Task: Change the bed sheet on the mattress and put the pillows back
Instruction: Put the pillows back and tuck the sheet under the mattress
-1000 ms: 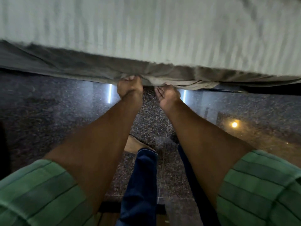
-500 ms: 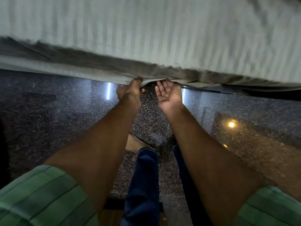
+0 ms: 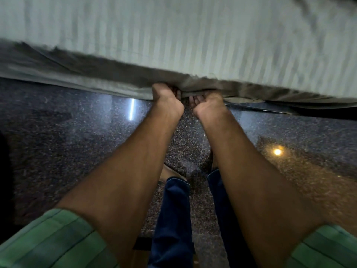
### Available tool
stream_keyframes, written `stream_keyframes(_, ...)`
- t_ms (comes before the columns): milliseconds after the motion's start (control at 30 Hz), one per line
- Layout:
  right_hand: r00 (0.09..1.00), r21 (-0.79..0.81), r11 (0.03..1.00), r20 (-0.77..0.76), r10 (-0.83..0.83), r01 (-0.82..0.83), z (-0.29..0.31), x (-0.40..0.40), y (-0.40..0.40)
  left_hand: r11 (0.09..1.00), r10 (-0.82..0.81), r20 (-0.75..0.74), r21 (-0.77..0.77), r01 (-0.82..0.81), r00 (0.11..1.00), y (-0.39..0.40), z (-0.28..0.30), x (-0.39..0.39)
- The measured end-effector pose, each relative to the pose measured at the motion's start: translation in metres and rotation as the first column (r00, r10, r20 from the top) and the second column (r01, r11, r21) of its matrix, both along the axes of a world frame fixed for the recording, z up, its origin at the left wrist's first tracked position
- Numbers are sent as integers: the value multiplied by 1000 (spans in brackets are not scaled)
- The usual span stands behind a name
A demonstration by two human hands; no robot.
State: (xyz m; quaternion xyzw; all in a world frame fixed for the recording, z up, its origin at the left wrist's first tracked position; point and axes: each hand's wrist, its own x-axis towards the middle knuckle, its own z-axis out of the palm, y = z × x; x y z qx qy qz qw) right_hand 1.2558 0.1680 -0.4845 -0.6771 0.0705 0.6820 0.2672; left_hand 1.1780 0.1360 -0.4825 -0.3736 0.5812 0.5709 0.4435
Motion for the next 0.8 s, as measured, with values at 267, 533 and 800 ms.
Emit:
stream_keyframes(267, 921, 16, 950, -254, -297, 311, 4, -8, -10, 952, 101, 135, 273, -135, 986, -14, -2, 3)
stream_keyframes(533, 895, -59, 941, -295, -336, 334, -6, -13, -4, 894, 94, 222, 409, -180, 971, -20, -15, -13)
stream_keyframes(800, 937, 13, 955, -194, -289, 297, 13, 12, -42, 953, 119, 216, 250, -172, 969, -4, 11, -13)
